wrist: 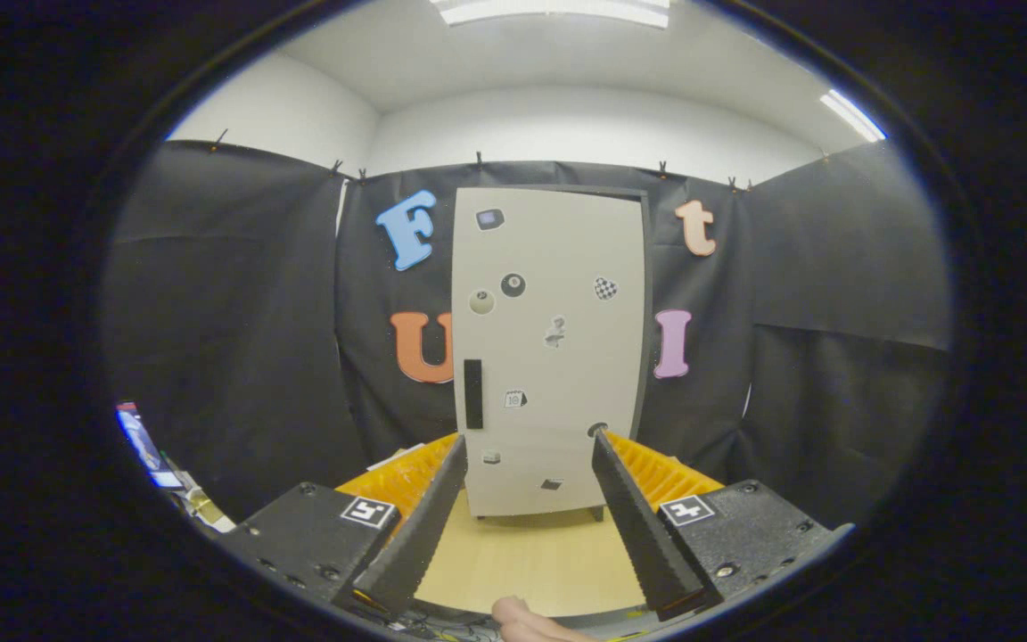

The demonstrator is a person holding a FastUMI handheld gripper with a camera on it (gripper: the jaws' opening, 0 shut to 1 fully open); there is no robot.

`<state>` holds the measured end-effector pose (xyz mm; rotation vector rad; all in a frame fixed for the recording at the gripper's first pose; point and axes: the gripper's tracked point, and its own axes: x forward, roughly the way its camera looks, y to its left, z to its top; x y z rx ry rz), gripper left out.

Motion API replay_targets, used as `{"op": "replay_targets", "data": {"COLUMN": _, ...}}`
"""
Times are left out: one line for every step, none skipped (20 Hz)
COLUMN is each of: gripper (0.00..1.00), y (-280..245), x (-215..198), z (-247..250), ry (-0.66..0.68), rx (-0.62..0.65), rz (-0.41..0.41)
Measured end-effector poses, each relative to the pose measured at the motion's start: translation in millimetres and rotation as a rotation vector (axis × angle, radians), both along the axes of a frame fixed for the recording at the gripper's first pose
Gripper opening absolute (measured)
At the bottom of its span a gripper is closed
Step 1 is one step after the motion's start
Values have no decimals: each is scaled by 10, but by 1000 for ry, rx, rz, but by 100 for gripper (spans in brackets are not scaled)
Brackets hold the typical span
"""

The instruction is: Open the shoe cabinet door, grab the shoes and put them into the shoe cabinet, then close the shoe cabinet door.

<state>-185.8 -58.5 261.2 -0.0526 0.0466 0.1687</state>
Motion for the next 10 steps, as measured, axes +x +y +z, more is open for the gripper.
{"op": "replay_targets", "data": {"gripper": 93, "y": 6, "x": -44, "z": -2, "ry": 3, "rx": 2, "rz": 6}}
{"op": "replay_targets", "data": {"gripper": 93, "y": -7, "x": -85, "z": -12, "ry": 5, "rx": 3, "rz": 13}}
{"op": "replay_targets", "data": {"gripper": 93, "y": -37, "x": -101, "z": -27, "ry": 6, "rx": 1, "rz": 12}}
{"op": "replay_targets", "data": {"gripper": 93, "y": -71, "x": -121, "z": -15, "ry": 3, "rx": 0, "rz": 11}}
{"op": "replay_targets", "data": {"gripper": 93, "y": -76, "x": -127, "z": 0, "ry": 3, "rx": 0, "rz": 12}}
{"op": "replay_targets", "data": {"gripper": 93, "y": -94, "x": -146, "z": 8, "ry": 4, "rx": 3, "rz": 14}}
{"op": "replay_targets", "data": {"gripper": 93, "y": -96, "x": -142, "z": 30, "ry": 7, "rx": 8, "rz": 13}}
{"op": "replay_targets", "data": {"gripper": 93, "y": -104, "x": -146, "z": 37, "ry": 7, "rx": 16, "rz": 14}}
{"op": "replay_targets", "data": {"gripper": 93, "y": -119, "x": -140, "z": 40, "ry": 7, "rx": 20, "rz": 10}}
{"op": "replay_targets", "data": {"gripper": 93, "y": -150, "x": -140, "z": 57, "ry": 4, "rx": 23, "rz": 6}}
